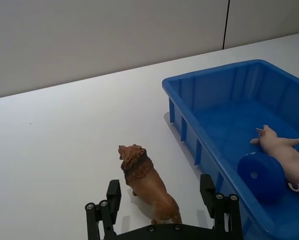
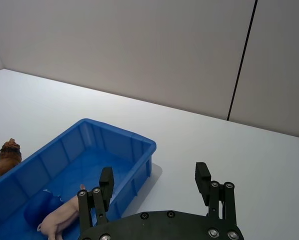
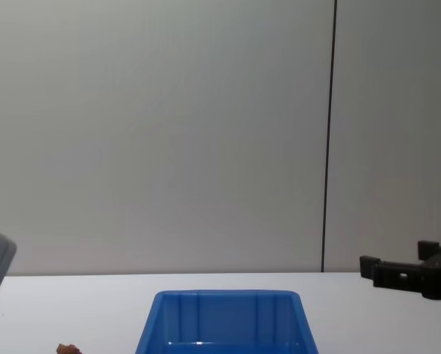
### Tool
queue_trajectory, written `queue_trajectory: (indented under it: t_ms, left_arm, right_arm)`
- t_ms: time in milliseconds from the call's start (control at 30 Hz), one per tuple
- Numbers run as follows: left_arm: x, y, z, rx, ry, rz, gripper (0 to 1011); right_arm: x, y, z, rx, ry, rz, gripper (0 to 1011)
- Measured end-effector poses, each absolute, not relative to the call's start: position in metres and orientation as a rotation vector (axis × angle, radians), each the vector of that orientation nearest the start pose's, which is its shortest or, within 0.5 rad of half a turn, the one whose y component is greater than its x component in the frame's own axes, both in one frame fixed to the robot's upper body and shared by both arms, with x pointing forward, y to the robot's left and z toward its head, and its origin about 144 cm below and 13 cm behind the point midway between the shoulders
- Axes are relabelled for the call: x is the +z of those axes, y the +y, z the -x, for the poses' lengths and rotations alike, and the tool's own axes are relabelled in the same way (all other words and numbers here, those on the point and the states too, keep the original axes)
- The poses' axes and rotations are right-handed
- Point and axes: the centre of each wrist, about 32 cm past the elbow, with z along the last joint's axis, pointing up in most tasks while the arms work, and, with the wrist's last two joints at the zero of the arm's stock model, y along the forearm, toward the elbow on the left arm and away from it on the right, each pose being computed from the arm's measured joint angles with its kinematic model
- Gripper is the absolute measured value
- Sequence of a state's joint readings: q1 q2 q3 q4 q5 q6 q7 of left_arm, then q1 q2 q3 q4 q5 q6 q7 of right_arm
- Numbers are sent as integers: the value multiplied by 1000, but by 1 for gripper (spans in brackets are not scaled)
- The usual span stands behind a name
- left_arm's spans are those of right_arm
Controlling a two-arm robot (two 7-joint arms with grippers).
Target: Pick up the two dolls from the table and place them into the box.
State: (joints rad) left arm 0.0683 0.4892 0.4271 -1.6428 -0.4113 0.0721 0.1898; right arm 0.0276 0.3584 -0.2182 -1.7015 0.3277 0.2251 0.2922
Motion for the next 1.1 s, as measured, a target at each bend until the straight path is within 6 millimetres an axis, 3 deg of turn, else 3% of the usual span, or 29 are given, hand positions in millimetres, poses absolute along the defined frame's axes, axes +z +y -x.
queue_trajectory:
  t_ms: [467, 800, 1100]
  left_arm:
    - [1104, 239, -415, 1316, 137, -279, 998]
    - [1101, 240, -420, 1304, 151, -295, 762]
    - [1100, 241, -424, 1291, 165, -311, 444]
  right_arm:
    - [1182, -251, -457, -1031, 93, 131, 1001]
    - [1182, -251, -457, -1031, 94, 131, 1001]
    - [1182, -251, -457, -1031, 93, 131, 1001]
